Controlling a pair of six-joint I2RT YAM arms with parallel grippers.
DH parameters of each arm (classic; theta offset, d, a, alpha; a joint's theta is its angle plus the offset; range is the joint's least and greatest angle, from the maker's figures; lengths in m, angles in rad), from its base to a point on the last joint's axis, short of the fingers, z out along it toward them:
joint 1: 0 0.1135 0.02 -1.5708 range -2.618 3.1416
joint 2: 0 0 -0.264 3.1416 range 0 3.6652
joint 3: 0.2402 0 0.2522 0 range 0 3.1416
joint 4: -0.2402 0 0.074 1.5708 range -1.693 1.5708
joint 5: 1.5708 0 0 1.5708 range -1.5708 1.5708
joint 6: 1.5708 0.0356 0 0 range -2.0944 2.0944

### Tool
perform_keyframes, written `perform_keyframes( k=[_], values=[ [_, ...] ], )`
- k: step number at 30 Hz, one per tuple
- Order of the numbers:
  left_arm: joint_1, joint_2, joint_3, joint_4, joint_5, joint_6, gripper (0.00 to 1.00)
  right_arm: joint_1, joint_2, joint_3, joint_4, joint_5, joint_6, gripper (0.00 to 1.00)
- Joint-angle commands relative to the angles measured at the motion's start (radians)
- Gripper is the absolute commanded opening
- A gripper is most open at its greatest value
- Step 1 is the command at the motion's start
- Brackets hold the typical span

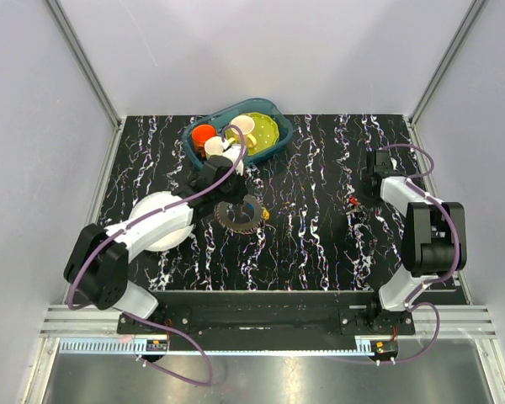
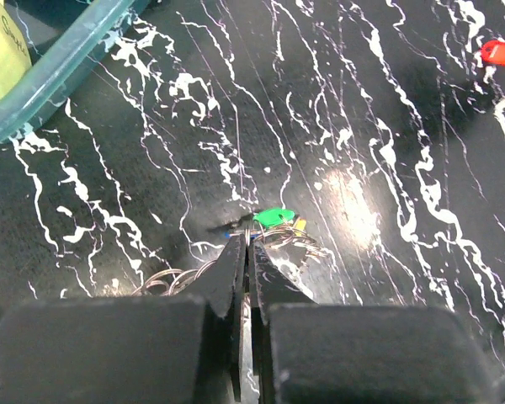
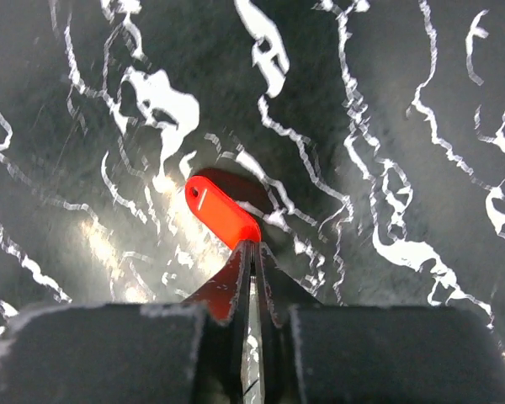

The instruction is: Remove the keys from the keyring

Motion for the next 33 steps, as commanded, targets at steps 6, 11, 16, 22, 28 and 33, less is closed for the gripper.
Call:
perform_keyframes(
  k=[6, 11, 16, 22, 28, 33],
  values=[
    [0.005, 0.147, 0.108, 0.112, -0.044, 0.021, 0.00, -0.053, 0.016, 0.091, 0.013, -0.131, -0.009, 0.77],
    [0.005, 0.224, 0.175, 0.097, -0.023, 0.034, 0.09, -0.033, -0.093, 0.106, -0.066, -0.241, -0.003, 1.00],
    [0.005, 0.207, 0.211, 0.057, 0.031, 0.058, 0.41, 0.033, -0.255, 0.119, -0.193, -0.355, 0.009, 1.00],
    [0.005, -0.039, 0.147, 0.037, 0.069, 0.077, 0.76, 0.185, -0.507, 0.120, -0.316, -0.453, 0.092, 1.00],
    [0.005, -0.353, 0.013, -0.007, 0.193, 0.047, 0.99, 0.199, -0.771, 0.057, -0.334, -0.400, 0.132, 1.00],
    [0.005, -0.569, -0.102, -0.035, 0.266, 0.003, 0.99, 0.199, -0.953, 0.013, -0.331, -0.435, 0.147, 1.00]
  ],
)
